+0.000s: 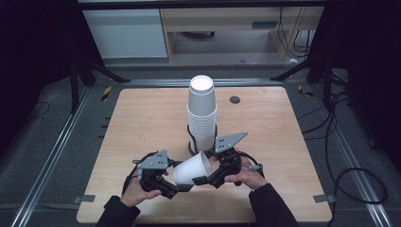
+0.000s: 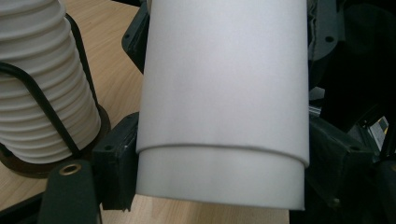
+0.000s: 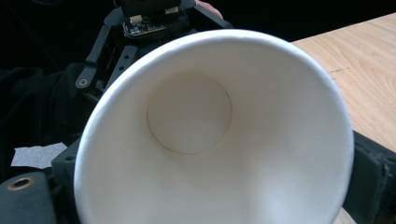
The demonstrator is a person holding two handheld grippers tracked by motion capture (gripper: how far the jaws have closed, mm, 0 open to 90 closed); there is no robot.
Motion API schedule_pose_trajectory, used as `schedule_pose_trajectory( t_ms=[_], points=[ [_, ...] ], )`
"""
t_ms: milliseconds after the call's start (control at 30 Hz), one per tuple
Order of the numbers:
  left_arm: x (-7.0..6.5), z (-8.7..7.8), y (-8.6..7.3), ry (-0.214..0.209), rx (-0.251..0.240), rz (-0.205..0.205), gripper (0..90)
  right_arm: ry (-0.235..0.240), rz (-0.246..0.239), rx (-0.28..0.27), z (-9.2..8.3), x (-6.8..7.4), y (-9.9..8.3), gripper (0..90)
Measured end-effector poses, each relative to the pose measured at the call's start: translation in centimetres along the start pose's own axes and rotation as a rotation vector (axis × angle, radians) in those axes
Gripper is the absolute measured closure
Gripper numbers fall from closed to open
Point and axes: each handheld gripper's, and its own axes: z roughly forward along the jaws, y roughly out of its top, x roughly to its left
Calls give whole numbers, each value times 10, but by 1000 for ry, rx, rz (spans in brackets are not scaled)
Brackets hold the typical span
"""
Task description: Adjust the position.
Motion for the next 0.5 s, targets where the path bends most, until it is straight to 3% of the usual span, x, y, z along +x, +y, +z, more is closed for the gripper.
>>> schedule_pose_trajectory(
  t_ms=[500],
  points=[
    [-2,2,0,19,-2,20,209,-22,-21,11,-2,4,3,95]
  ],
)
